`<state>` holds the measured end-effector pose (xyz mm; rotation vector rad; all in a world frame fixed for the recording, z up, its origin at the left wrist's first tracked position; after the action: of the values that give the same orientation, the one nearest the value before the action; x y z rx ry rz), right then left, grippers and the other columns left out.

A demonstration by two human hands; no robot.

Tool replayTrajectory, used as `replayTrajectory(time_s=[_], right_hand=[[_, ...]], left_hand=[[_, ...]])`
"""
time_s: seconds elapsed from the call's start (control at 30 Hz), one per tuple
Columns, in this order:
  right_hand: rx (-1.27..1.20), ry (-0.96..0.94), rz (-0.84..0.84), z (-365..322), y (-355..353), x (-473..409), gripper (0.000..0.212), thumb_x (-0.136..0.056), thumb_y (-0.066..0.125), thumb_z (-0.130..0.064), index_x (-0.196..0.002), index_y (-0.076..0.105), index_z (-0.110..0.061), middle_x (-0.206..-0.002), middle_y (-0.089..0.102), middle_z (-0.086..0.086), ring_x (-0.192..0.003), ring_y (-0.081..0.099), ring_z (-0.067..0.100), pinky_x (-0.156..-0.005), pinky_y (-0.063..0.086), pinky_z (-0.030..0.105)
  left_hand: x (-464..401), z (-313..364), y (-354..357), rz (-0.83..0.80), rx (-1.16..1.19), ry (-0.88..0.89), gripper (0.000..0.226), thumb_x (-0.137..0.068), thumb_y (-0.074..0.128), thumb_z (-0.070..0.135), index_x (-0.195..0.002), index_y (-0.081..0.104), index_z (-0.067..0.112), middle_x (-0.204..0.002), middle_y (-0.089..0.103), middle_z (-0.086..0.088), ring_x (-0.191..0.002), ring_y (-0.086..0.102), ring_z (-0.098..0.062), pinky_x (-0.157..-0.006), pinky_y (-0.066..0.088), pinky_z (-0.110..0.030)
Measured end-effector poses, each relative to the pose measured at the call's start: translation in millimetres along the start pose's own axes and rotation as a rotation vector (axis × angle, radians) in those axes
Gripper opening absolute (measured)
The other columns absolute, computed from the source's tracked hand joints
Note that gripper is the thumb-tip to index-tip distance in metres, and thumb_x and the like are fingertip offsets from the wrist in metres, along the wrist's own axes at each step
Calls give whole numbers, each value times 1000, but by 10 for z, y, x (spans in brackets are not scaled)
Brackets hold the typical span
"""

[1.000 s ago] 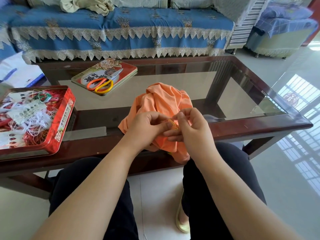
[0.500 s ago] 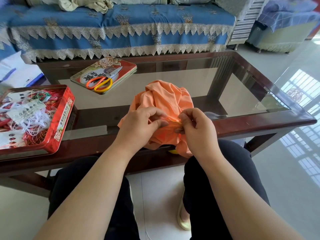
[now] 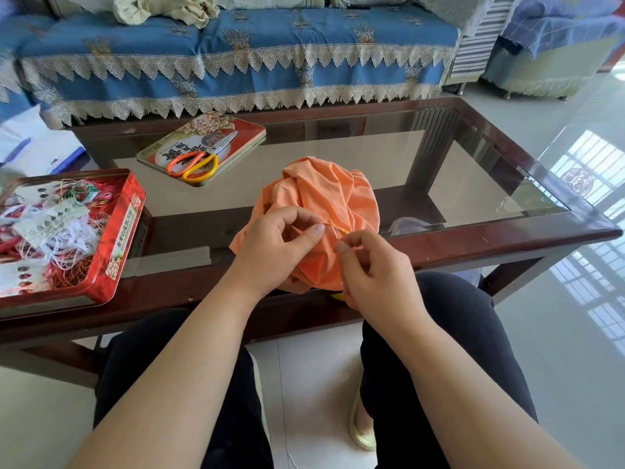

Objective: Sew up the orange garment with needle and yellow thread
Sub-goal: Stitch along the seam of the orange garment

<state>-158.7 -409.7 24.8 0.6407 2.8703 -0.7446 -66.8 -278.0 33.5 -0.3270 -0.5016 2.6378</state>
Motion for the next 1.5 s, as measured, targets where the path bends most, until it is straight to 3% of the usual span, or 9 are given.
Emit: replayTrajectory(time_s=[0.3, 0.5, 0.77, 1.03, 1.13, 1.37, 1.5], right_hand=[[122, 15, -3, 23, 21, -22, 14, -95, 53, -35, -96, 62, -23, -72, 68, -7, -67, 65, 11, -66, 57, 41], [76, 2, 53, -10, -6, -5, 11, -95, 56, -28, -88, 63, -21, -55, 60, -5, -51, 56, 11, -56, 52, 39], [64, 21, 56, 0, -6, -16, 10, -94, 58, -30, -87, 63, -25, -55, 60, -6, -51, 58, 12, -59, 55, 41], [75, 35, 52, 19, -8, -22, 12, -93, 57, -30, -86, 65, -23, -49, 52, -10, -45, 48, 8, -56, 52, 38], [85, 39, 47, 27, -1, -30, 13, -93, 57, -30, -86, 64, -23, -47, 50, -11, -44, 46, 8, -55, 50, 37], [118, 48, 36, 29, 12, -38, 15, -95, 55, -32, -94, 66, -21, -63, 60, -11, -55, 55, 6, -60, 52, 30], [117, 94, 41, 42, 14, -44, 14, -97, 53, -35, -99, 61, -23, -79, 68, -4, -71, 64, 10, -69, 56, 35]], left_hand=[[10, 6, -3, 46, 22, 6, 9, -88, 69, 30, -95, 73, 29, -91, 68, 15, -90, 60, -3, -77, 53, -19], [12, 16, -11, 57, 22, 11, 7, -87, 69, 30, -91, 71, 36, -92, 68, 17, -90, 60, -2, -75, 52, -12], [9, 19, 3, 52, 5, 28, 7, -87, 70, 30, -94, 73, 30, -92, 69, 15, -90, 62, -4, -76, 52, -14], [10, 42, 4, 52, 25, 35, 8, -88, 70, 25, -96, 72, 26, -95, 70, 14, -94, 61, 6, -78, 49, -8], [10, 41, 4, 56, 16, 35, 9, -88, 70, 25, -96, 73, 25, -94, 70, 13, -93, 62, 2, -79, 50, -11], [47, 97, 32, 38, -111, 122, 7, -89, 68, 25, -95, 71, 29, -89, 66, 19, -87, 60, 0, -71, 48, -9], [77, 157, 72, -5, -195, 182, 11, -89, 67, 23, -91, 68, 34, -86, 62, 27, -86, 55, 9, -70, 43, -3]])
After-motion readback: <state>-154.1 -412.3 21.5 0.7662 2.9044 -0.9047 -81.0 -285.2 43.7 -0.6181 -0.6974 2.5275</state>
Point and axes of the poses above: each hand's wrist, its own x-axis away from the middle knuckle, its own y-axis out of the palm, z = x × y, the point moved 4 cm from there along -x, towards the middle knuckle
